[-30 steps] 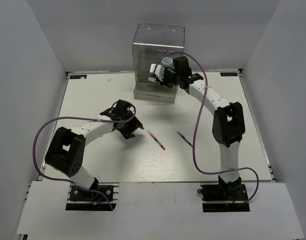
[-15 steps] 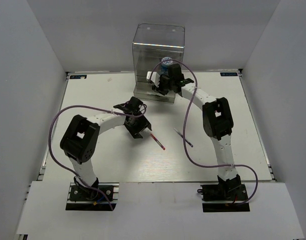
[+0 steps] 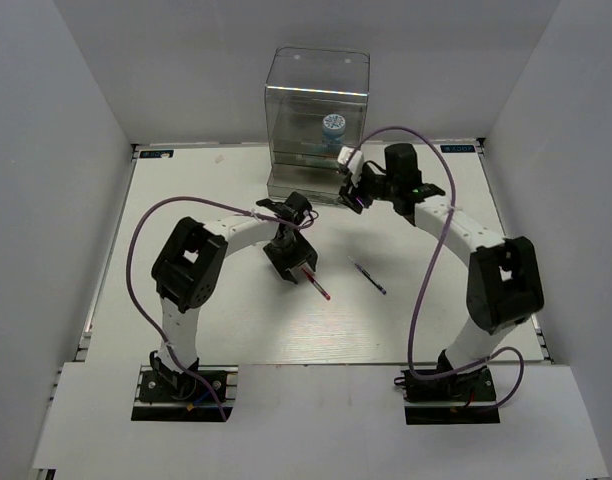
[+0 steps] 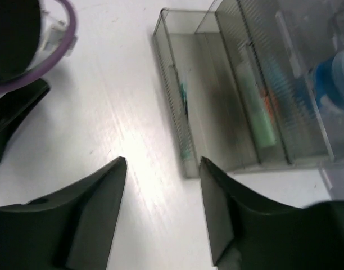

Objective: Sort the stationery into containers
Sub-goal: Pick up the pen from the center of the board, then place the pen in the drawer.

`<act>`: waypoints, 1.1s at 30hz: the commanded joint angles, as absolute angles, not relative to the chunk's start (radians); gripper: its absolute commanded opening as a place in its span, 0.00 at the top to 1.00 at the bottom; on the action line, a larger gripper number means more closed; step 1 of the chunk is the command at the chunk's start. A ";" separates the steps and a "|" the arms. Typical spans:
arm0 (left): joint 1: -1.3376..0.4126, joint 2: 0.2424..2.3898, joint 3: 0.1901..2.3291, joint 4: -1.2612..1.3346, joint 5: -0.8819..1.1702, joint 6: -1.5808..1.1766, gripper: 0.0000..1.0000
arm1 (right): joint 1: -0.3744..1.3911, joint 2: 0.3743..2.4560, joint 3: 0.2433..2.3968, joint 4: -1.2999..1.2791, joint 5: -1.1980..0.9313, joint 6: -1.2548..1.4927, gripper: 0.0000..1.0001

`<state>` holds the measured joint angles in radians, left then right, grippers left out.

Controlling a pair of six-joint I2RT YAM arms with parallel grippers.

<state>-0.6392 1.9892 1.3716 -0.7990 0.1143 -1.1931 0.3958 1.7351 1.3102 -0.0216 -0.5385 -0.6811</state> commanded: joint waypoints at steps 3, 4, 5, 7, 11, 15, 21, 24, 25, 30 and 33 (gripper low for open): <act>-0.666 2.094 1.431 -0.934 0.051 -1.206 0.42 | 0.364 1.580 1.161 -0.032 -0.563 -0.601 0.36; -0.666 2.106 1.431 -0.962 0.051 -1.206 0.43 | 0.348 1.548 1.119 -0.043 -0.574 -0.588 0.29; -0.666 2.115 1.431 -0.962 0.051 -1.206 0.45 | 0.347 1.519 1.105 -0.041 -0.577 -0.581 0.27; -0.666 2.124 1.431 -0.962 0.051 -1.206 0.51 | 0.336 1.478 1.042 -0.043 -0.591 -0.566 0.25; -0.666 2.134 1.419 -0.950 0.061 -1.197 0.65 | 0.324 1.387 0.950 -0.029 -0.604 -0.558 0.17; -0.666 2.122 1.410 -0.902 0.074 -1.197 0.87 | 0.318 1.324 0.901 -0.051 -0.662 -0.561 0.16; -0.646 2.022 1.422 -0.772 0.074 -1.187 1.00 | 0.314 1.253 0.744 -0.023 -0.719 -0.528 0.10; -0.635 1.968 1.468 -0.707 0.061 -1.178 1.00 | 0.314 1.256 0.698 -0.035 -0.712 -0.532 0.10; -0.623 1.968 1.485 -0.695 0.051 -1.169 1.00 | 0.314 1.247 0.690 -0.029 -0.712 -0.532 0.11; -0.575 1.965 1.606 -0.625 0.018 -1.216 1.00 | 0.310 1.243 0.646 -0.035 -0.699 -0.537 0.63; -0.537 1.974 1.629 -0.534 0.009 -1.281 1.00 | 0.308 1.235 0.634 -0.048 -0.693 -0.541 0.90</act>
<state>-0.5732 2.0361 1.5867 -0.6495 0.0513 -1.2179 0.3141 1.2575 0.6441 -0.0559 -0.6823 -0.5484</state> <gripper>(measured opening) 0.183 0.136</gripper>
